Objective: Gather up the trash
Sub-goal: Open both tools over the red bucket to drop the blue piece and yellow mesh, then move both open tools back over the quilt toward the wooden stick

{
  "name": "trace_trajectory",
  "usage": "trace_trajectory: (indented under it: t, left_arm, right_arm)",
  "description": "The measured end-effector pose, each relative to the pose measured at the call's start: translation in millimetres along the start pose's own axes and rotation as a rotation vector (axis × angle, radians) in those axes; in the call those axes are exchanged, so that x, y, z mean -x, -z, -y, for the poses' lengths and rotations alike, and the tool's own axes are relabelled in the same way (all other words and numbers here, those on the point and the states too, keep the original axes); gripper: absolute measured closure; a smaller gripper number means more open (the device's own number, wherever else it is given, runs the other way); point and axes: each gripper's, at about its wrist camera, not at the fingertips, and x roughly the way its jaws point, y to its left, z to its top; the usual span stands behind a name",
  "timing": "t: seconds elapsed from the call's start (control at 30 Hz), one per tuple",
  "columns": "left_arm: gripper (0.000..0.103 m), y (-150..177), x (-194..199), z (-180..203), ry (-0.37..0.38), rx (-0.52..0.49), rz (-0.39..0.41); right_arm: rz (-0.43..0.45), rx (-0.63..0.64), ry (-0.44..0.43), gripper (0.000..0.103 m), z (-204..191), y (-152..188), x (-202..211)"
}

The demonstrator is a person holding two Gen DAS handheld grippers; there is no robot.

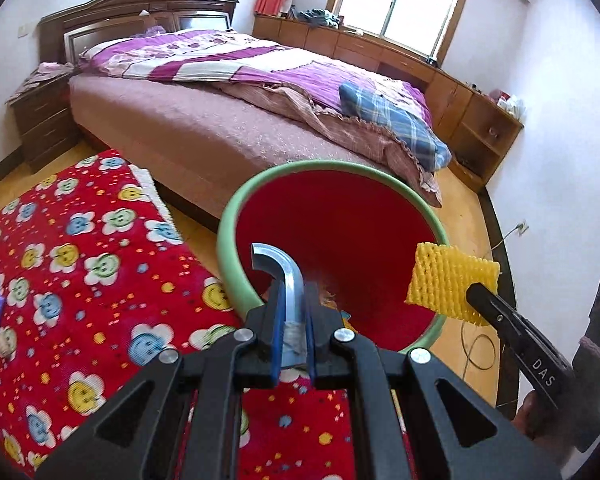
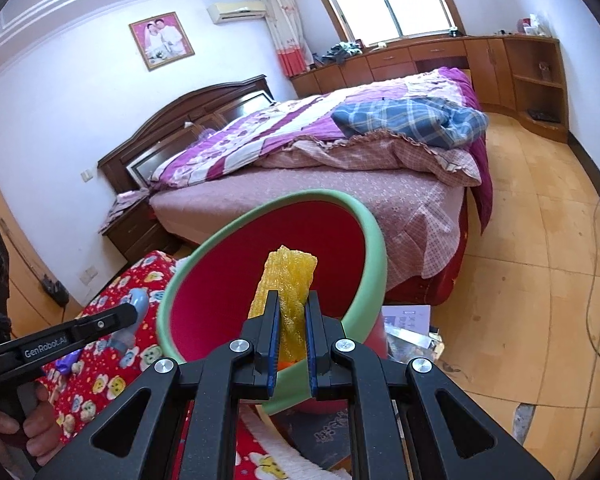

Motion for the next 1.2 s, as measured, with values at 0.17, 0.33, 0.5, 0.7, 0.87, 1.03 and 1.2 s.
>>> trace_trajectory:
  t: [0.17, 0.33, 0.5, 0.7, 0.87, 1.03, 1.2]
  left_arm:
    - [0.095, 0.6, -15.4, 5.8, 0.001, -0.017, -0.018]
    - [0.095, 0.9, -19.0, 9.9, 0.021, -0.043, -0.013]
    - [0.08, 2.1, -16.2, 12.0, 0.011, -0.054, -0.009]
    - [0.073, 4.1, -9.8, 4.1, -0.013, -0.022, -0.01]
    - [0.073, 6.8, 3.0, -6.5, -0.021, 0.019, -0.002]
    - [0.073, 10.0, 20.7, -18.0, -0.048, 0.039, 0.018]
    - [0.072, 14.1, 37.7, -33.0, -0.08, 0.058, 0.035]
  right_arm:
    - [-0.018, -0.004, 0.008, 0.092, 3.3, 2.6, -6.7]
    - [-0.034, -0.001, 0.008, 0.091, 3.5, 3.9, -12.8]
    - [-0.05, 0.004, 0.003, 0.089, 0.0, 4.1, -16.8]
    - [-0.059, 0.006, -0.007, 0.08, -3.3, 3.5, -18.3]
    - [-0.046, 0.01, -0.001, 0.066, -6.5, 4.4, -12.6]
    - [-0.031, 0.021, -0.011, 0.057, -13.5, 3.9, -5.6]
    - [-0.022, 0.043, -0.017, 0.05, -24.4, 4.3, 1.0]
